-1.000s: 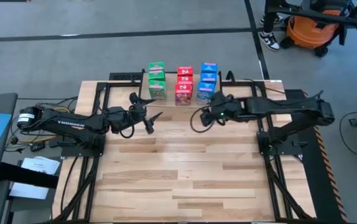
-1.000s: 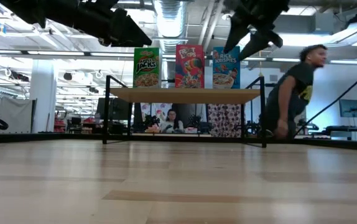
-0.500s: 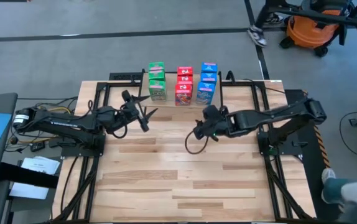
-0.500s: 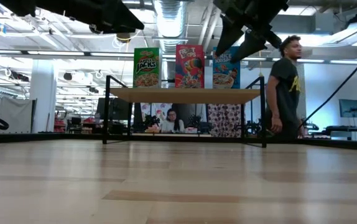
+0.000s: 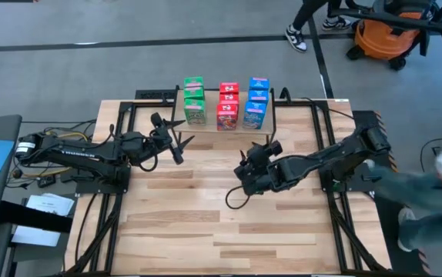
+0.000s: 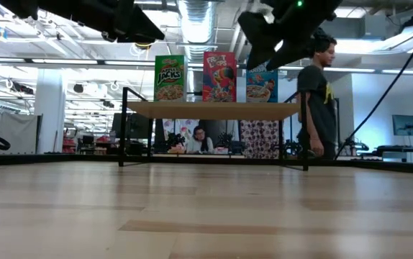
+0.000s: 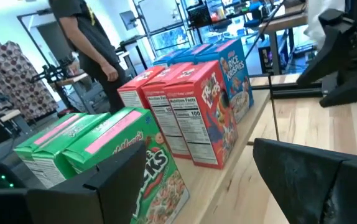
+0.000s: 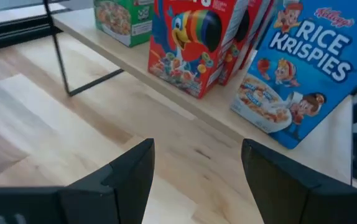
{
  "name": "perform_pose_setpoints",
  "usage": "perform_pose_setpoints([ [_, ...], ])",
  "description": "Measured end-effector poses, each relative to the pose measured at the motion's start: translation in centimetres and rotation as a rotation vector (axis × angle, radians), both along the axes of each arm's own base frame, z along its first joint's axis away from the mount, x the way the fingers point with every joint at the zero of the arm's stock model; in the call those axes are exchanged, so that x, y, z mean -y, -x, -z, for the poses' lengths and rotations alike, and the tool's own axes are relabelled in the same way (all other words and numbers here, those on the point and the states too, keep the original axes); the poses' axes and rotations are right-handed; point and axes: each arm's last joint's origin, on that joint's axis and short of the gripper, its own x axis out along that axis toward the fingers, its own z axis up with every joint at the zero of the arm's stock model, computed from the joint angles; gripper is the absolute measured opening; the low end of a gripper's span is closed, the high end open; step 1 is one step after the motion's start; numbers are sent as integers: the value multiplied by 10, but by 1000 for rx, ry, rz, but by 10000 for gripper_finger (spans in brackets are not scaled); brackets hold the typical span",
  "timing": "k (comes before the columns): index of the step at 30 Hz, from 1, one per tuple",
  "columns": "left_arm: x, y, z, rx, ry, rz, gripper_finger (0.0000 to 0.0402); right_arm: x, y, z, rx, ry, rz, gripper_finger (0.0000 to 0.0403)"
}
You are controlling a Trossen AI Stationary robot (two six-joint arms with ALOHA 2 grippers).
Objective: Stack cereal on shelf
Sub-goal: Adjust the blue cereal box on the shelf
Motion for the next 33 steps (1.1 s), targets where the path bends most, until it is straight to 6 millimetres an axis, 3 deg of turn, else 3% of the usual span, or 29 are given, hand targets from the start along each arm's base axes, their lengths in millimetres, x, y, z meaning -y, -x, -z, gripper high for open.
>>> perform_pose_setpoints([
  [5,0,0,0,-4,1,0,289,5,-6,9,7,36,49,265],
  [19,0,0,1,-9,-4,0,289,38,-20,-1,56,57,105,265],
  [33,0,0,2,-31,-4,0,289,54,-27,-6,66,74,117,265],
])
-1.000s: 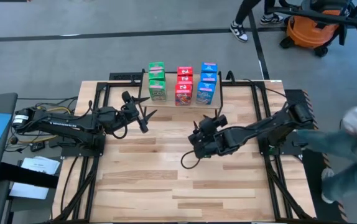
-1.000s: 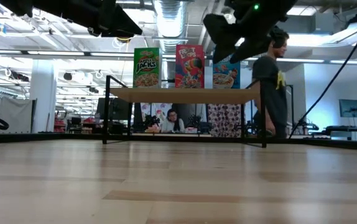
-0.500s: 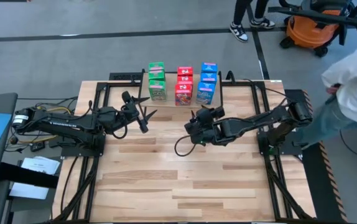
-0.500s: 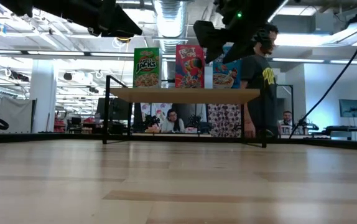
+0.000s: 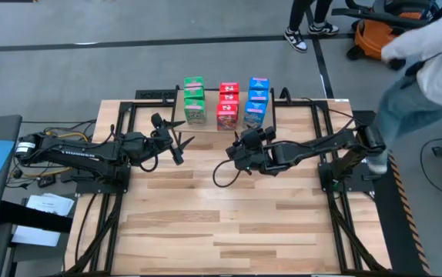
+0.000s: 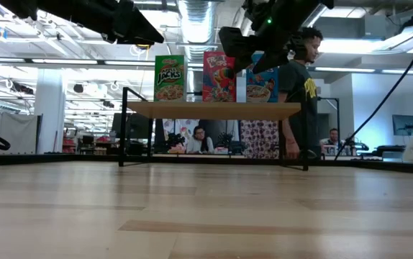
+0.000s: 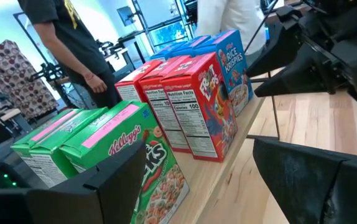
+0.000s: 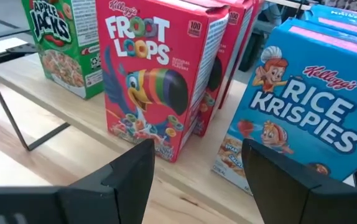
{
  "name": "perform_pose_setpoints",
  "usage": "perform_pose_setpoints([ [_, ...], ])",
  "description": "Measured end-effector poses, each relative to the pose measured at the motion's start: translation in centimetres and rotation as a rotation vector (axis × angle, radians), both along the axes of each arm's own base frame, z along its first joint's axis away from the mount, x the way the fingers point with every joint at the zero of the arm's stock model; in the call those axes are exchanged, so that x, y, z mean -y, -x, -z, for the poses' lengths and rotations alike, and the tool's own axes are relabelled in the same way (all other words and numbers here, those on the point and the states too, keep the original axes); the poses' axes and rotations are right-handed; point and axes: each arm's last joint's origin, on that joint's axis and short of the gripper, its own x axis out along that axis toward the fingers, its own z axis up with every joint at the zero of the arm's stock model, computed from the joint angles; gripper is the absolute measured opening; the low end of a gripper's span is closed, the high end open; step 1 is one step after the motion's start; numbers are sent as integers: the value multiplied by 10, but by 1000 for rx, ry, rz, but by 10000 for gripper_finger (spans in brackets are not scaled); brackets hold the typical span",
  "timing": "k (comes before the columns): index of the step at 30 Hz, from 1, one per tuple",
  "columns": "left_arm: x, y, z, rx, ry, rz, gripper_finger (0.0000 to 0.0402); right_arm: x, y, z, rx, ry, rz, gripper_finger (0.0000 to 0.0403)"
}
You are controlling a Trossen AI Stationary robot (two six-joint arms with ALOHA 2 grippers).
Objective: Stack cereal on shelf
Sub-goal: Adjust the blue cereal box on the shelf
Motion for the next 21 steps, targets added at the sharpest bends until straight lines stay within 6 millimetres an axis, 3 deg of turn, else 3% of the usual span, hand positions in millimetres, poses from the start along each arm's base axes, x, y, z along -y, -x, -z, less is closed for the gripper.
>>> perform_pose_setpoints([
  [8,0,0,0,0,0,0,289,-12,4,-14,-32,16,-40,265],
  [15,0,0,0,0,0,0,289,-16,8,-63,-38,72,-86,265],
  [21,0,0,0,0,0,-1,289,-2,23,-95,-68,105,-88,265],
])
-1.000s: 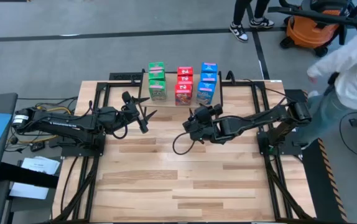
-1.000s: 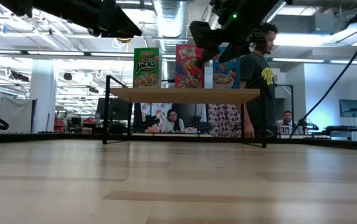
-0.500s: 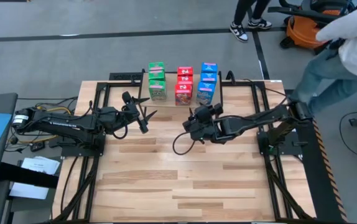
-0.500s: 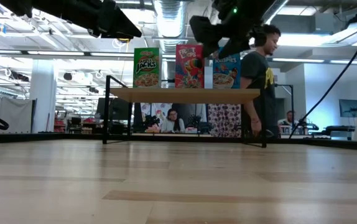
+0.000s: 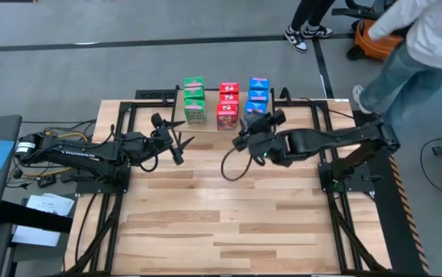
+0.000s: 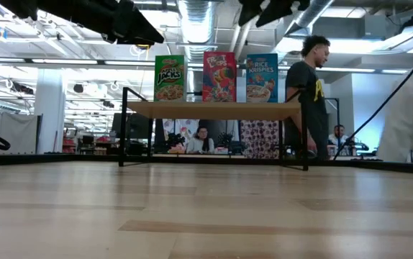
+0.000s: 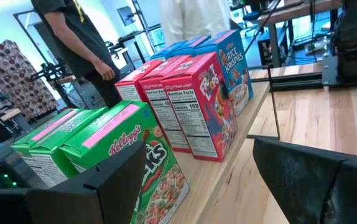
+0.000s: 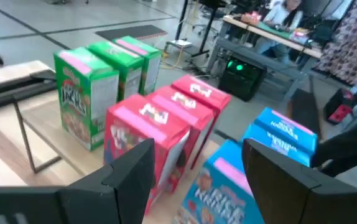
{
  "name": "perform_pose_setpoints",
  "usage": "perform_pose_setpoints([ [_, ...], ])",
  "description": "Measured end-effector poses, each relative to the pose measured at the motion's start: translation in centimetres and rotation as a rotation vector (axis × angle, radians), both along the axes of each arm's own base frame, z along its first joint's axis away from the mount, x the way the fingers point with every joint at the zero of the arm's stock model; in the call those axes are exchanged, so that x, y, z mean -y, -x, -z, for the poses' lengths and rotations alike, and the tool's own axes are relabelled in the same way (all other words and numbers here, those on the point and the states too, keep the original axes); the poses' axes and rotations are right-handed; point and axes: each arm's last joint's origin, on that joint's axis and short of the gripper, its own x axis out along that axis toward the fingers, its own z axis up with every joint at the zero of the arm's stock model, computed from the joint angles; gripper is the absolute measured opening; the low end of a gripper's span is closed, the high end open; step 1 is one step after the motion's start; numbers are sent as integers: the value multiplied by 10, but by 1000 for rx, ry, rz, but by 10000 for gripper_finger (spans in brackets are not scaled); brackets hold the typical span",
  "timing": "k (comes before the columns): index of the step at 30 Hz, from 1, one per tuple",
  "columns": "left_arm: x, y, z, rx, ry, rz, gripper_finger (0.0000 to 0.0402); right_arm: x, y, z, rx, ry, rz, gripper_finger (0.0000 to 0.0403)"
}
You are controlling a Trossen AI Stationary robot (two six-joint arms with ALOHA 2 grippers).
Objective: Stack cereal on shelf
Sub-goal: Adjust the blue cereal box on the shelf
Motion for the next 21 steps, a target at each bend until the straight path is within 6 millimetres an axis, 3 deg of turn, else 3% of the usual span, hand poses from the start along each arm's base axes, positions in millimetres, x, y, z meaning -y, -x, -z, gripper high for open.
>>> perform_pose_setpoints([
  [6,0,0,1,-6,2,2,289,28,6,-22,-1,-67,-107,265],
  [12,0,0,1,-7,6,1,289,55,8,-29,-49,-68,-134,265],
  [21,0,0,1,-11,7,0,289,64,10,-26,-48,-120,-130,265],
])
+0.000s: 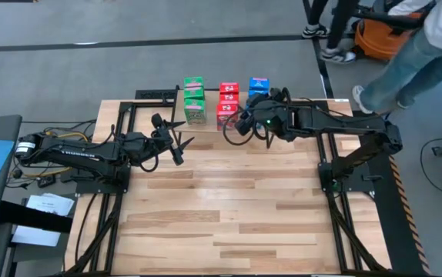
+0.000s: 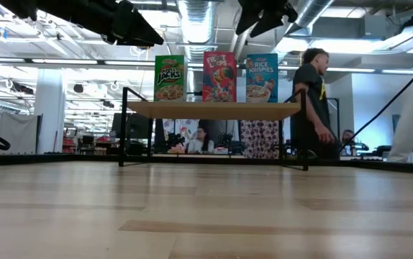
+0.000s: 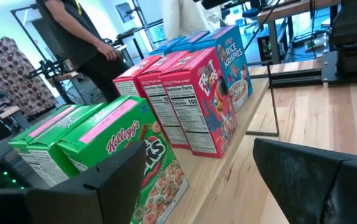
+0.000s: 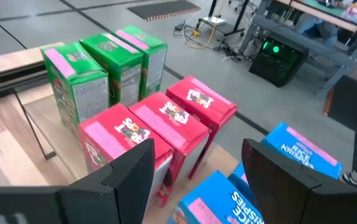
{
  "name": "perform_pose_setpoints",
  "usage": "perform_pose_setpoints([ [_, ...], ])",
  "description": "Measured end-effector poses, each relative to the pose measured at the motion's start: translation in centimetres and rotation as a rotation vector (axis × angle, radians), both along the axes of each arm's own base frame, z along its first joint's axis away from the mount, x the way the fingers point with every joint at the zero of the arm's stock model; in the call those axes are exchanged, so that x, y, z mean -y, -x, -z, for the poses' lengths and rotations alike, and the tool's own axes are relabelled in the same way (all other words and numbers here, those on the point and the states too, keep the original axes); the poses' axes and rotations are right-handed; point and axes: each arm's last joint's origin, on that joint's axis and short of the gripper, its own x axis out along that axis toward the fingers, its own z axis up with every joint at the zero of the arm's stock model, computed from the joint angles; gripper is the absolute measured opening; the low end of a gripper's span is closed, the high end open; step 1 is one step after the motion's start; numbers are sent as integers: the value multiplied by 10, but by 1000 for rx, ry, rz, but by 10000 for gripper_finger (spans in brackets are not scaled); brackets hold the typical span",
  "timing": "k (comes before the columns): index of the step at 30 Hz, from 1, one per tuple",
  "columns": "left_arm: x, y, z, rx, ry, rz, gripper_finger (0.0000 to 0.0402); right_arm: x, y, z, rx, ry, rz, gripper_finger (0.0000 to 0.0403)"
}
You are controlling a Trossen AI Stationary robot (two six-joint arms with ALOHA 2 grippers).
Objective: Stack cereal on shelf
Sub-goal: Adjust the blue cereal box on the shelf
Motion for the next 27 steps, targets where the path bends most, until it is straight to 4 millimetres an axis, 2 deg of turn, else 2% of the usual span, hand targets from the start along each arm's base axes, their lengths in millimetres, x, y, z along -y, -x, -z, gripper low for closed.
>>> perform_pose_setpoints([
  [7,0,0,0,0,0,0,289,-1,4,6,-23,-50,29,265],
  [16,0,0,1,-10,6,-1,289,2,-5,22,-92,-60,42,265],
  [27,0,0,2,-9,15,-1,289,7,-8,29,-134,-63,65,265],
])
